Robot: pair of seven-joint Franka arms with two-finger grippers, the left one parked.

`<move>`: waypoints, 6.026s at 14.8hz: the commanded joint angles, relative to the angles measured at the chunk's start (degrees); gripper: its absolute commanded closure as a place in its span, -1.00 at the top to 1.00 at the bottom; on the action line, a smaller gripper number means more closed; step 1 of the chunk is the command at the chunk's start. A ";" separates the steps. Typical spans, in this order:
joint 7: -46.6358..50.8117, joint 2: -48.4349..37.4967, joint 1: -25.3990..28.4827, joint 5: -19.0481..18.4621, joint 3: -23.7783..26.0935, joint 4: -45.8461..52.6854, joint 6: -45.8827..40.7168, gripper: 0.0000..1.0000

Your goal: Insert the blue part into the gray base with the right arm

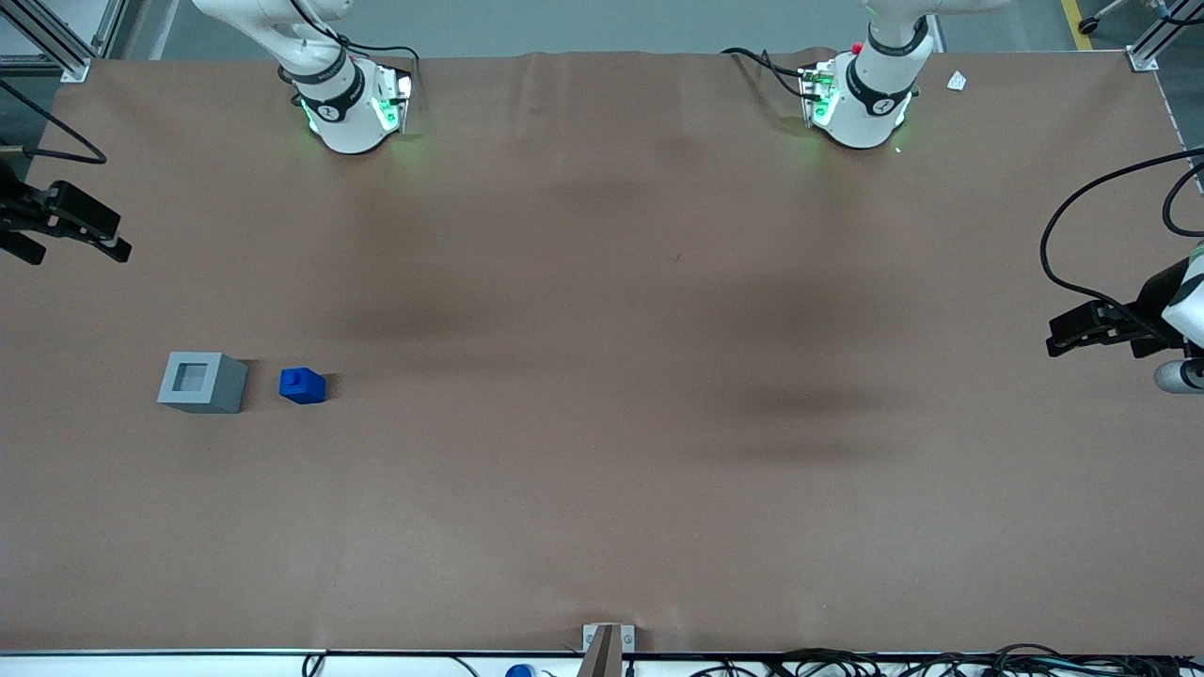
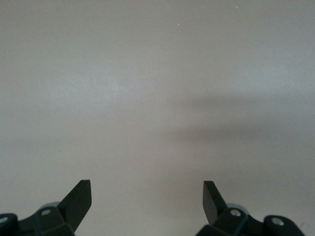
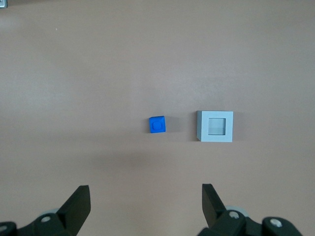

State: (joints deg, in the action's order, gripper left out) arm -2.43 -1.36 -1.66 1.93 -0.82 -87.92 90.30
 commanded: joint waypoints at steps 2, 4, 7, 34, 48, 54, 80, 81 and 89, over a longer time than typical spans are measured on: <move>1.29 -0.57 -0.01 -0.79 0.29 0.56 -1.53 1.00; 1.20 -0.57 -0.01 -0.79 0.38 0.56 -1.97 1.00; 0.93 -0.57 0.08 -1.57 0.38 -0.05 -1.97 1.00; -3.72 17.79 1.48 -2.19 0.56 -17.89 26.93 1.00; -3.72 26.94 0.52 -2.19 0.65 -24.65 42.92 1.00; -3.63 26.94 0.52 -2.10 0.65 -28.35 45.84 0.99; -4.07 26.50 -4.48 -2.28 0.29 -10.70 25.03 -0.88; -4.25 26.59 -4.93 -2.28 0.29 -9.38 23.10 -0.90; -8.82 26.85 -9.68 -3.16 0.21 -5.94 20.09 -0.93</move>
State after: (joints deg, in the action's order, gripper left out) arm -9.97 25.73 -9.73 -0.42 -1.38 -94.25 111.22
